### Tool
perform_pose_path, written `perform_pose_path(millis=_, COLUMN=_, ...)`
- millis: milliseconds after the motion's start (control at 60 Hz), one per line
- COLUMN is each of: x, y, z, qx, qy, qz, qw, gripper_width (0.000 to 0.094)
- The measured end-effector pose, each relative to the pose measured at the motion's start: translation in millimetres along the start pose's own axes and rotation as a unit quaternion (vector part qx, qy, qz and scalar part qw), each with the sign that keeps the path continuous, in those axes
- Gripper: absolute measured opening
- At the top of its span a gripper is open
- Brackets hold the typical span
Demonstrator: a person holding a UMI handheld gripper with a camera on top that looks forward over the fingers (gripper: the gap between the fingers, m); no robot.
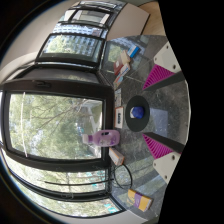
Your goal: Arrange mouse
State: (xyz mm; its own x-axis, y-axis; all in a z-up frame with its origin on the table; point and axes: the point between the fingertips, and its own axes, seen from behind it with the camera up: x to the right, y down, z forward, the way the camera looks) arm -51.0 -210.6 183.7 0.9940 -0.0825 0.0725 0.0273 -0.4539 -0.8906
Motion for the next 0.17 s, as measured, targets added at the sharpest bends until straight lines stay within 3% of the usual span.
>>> perform_pose_path(millis=167, x=-4, y=-3, z=-13, qx=0.005, qy=-0.003, qz=0.0, qw=1.0, gripper_width=0.0853)
